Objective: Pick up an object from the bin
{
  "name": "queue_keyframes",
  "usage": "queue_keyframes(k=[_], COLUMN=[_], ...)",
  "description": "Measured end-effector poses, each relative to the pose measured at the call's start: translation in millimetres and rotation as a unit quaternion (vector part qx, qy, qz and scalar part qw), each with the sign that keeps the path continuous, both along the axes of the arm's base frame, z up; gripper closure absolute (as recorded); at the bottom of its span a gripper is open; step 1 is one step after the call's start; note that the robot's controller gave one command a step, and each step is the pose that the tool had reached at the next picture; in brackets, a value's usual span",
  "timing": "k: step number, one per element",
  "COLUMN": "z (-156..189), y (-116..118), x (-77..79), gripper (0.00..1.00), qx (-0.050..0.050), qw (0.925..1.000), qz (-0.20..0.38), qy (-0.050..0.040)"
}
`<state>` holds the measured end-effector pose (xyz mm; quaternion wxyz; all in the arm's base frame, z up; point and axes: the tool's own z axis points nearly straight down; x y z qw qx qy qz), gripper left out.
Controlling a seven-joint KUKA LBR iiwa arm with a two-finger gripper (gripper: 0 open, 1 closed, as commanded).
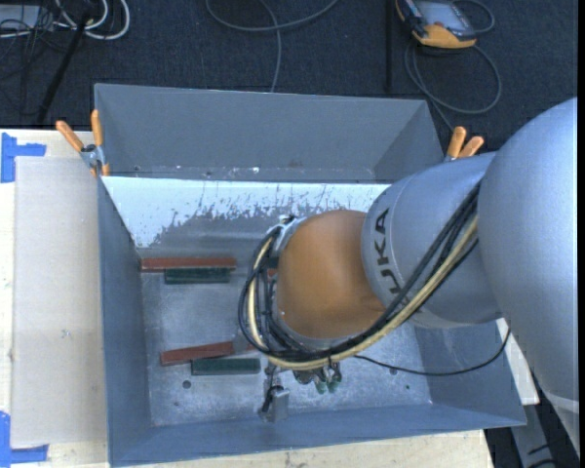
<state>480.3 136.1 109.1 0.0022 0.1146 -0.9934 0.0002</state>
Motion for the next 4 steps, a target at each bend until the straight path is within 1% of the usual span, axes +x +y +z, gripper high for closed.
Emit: queue_keyframes(k=[1, 2, 3, 4], z=[34, -31, -40, -40], y=[47, 46, 18, 18], x=[37.4, 41.2, 32.6, 32.6], gripper=[0.0, 0.0, 1.0, 1.0], qx=[0.001, 0.001, 0.0, 0.0], qw=[0.9986, 0.995, 0.9923, 0.9923], qz=[-0.053, -0.1, -0.124, -0.124], qy=[-0.0025, -0.0035, -0.0007, -0.0007])
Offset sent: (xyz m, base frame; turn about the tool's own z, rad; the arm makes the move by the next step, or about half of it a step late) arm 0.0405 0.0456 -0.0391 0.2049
